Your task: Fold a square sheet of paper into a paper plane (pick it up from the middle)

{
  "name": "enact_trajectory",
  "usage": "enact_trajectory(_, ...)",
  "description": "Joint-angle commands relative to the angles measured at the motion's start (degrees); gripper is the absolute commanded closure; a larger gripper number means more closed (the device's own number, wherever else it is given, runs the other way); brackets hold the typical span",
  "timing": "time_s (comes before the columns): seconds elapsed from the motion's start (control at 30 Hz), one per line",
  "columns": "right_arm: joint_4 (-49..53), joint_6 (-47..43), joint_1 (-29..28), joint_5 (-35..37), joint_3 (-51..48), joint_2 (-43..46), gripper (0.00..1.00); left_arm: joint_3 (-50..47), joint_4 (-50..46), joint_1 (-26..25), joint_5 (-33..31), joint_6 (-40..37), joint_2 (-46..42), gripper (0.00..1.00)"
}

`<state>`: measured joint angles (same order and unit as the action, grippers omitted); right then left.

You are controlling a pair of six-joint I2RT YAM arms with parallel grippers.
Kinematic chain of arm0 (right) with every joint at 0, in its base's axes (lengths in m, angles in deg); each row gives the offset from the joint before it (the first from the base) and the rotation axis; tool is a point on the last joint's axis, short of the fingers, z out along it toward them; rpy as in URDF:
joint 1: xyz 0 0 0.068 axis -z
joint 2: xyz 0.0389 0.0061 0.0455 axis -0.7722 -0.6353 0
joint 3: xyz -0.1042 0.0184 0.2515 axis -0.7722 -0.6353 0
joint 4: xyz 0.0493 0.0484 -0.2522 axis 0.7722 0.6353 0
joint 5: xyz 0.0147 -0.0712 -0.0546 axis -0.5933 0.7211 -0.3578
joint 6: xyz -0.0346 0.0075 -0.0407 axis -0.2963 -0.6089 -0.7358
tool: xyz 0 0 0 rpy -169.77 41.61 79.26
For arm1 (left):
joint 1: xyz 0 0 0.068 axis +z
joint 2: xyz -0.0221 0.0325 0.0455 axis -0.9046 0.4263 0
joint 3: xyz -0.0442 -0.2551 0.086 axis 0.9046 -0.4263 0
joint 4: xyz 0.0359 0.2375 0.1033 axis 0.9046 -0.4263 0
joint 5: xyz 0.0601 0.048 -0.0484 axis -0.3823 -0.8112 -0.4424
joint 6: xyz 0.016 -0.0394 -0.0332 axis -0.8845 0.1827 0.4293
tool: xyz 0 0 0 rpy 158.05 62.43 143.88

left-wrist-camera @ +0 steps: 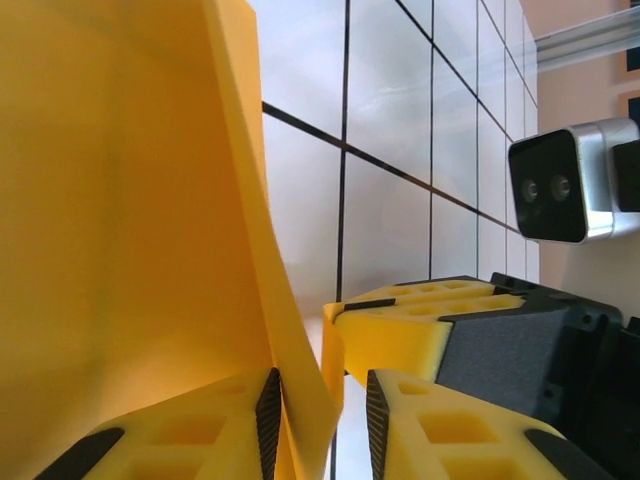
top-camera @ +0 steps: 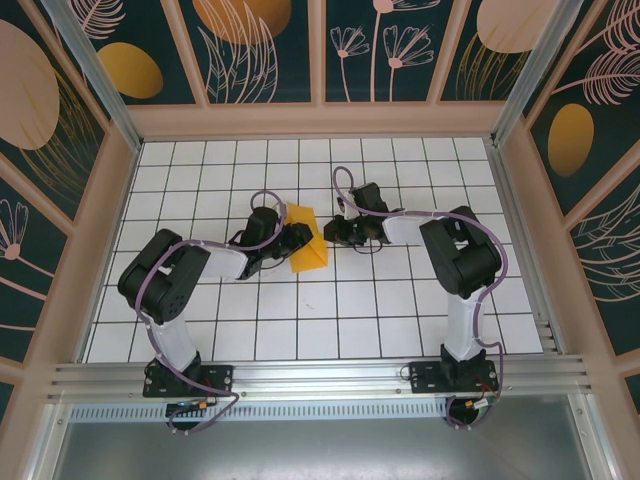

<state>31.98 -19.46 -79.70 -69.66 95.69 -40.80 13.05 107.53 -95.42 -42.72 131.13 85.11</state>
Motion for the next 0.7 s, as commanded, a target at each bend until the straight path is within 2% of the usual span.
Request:
enact_trajectory(0.0,-0.6,-0.6,-0.3,-1.4,-0.5,-0.2,0.83,1.0,-2.3,0.5,-0.1,-1.7,1.2,0.72)
enact_trajectory(0.17,-0.8,0.4,0.1,-0.2,-1.3,2.2,0.73,0.8,-2.7,0.4,-0.5,-1.8,1.1,0.77)
enact_trajectory(0.4,-3.5,2.5,1.1,4.8,-5.3,10.3,0.56,0.9,-3.5,0.4,-1.9,-2.3,-0.9,0.99)
enact_trajectory(0.57,-3.6,2.4,1.7,11.8,-8.6,17.3,0.45,2.5,-9.8,0.5,-4.4,-6.2,-5.5,1.00)
enact_trajectory(0.67,-4.7,2.7,2.7,16.1,-11.8,22.1,0.38,4.3,-17.4,0.4,-7.8,-10.5,-10.9,1.00)
